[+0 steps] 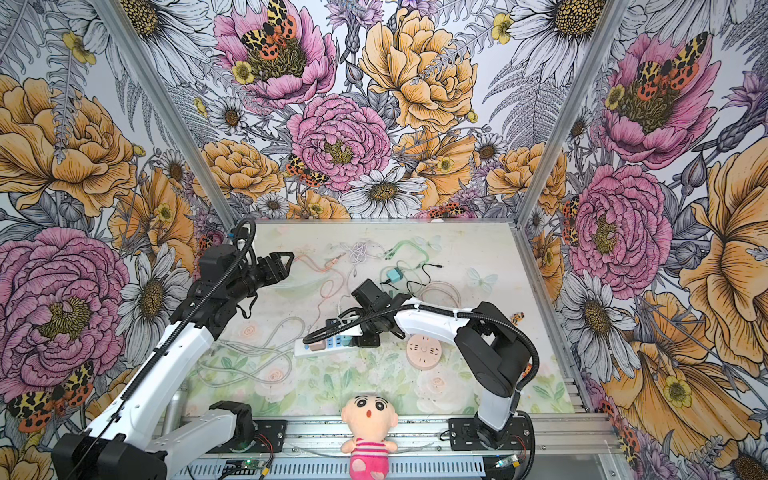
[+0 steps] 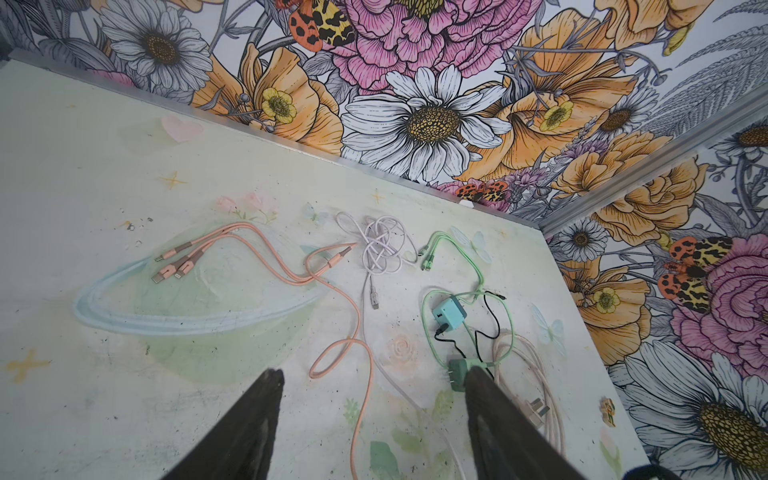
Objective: Insert the plug
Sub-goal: 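Push the teal charger down into the strip socket with the right gripper, then open the right gripper and raise it off the plugged-in teal charger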
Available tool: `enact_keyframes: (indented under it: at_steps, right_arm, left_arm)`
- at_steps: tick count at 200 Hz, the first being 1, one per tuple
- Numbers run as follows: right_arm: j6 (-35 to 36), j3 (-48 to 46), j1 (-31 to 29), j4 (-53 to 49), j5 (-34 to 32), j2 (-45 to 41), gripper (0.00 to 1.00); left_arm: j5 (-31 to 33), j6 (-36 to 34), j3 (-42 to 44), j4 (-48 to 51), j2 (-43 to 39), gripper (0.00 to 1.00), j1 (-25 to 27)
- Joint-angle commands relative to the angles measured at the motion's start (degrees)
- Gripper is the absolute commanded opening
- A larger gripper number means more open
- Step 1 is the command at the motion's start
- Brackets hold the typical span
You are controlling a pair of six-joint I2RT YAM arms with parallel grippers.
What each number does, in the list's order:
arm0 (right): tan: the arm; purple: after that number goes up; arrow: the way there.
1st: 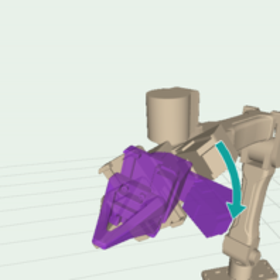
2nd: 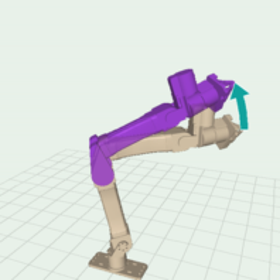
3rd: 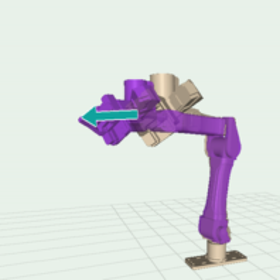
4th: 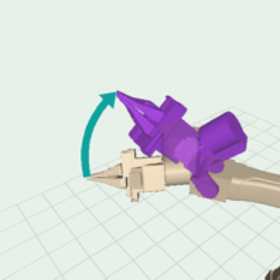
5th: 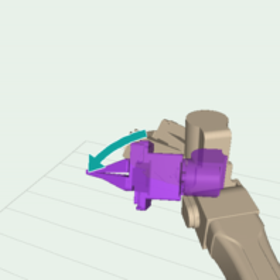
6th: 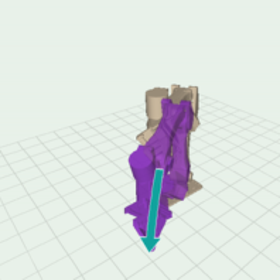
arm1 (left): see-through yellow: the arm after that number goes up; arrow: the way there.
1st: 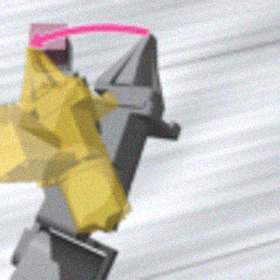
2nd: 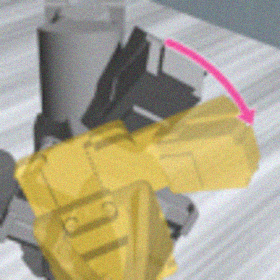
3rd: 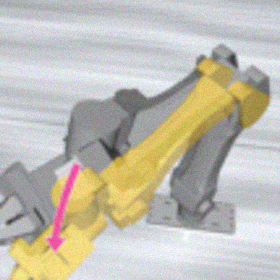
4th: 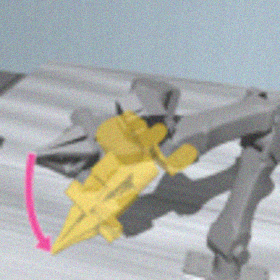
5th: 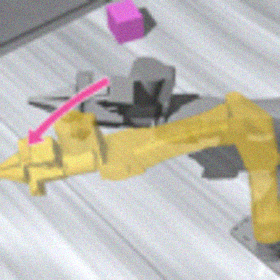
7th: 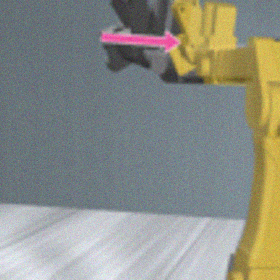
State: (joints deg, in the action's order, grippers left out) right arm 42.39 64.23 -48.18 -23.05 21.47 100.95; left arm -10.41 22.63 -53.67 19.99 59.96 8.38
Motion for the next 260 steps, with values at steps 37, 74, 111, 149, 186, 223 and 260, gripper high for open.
enact_keyframes:
  at_steps: [37,74,111,149,186,223,260]
  right_arm:
    - [-2.3,-2.5,0.2,-0.4,-3.0,-4.7,0.46]
    - [-8.9,-5.8,1.5,-0.1,-3.4,-9.3,0.42]
    - [-18.6,-9.1,2.5,1.4,-8.6,-15.9,0.45]
    - [-27.3,-12.8,6.9,2.0,-19.4,-23.6,0.46]
    - [-38.8,-15.5,15.4,3.0,-31.7,-30.0,0.5]
    - [-53.4,-18.6,27.1,2.7,-34.6,-35.6,0.57]
    - [-62.4,-22.8,37.9,2.2,-29.0,-38.3,0.56]
  left_arm:
    - [-0.7,0.6,0.0,0.6,-1.5,0.72,-0.6]
    - [-1.2,0.5,-2.2,2.7,-0.1,0.72,-0.2]
    - [2.8,-1.1,-5.7,5.9,2.2,0.73,4.2]
    - [8.2,-3.3,-12.2,10.9,7.4,0.73,11.8]
    - [8.7,-2.9,-16.7,11.0,12.8,0.73,17.4]
    - [8.1,-3.6,-21.3,12.1,20.3,0.71,23.9]
    - [7.3,-2.8,-24.3,12.1,25.3,0.67,27.8]
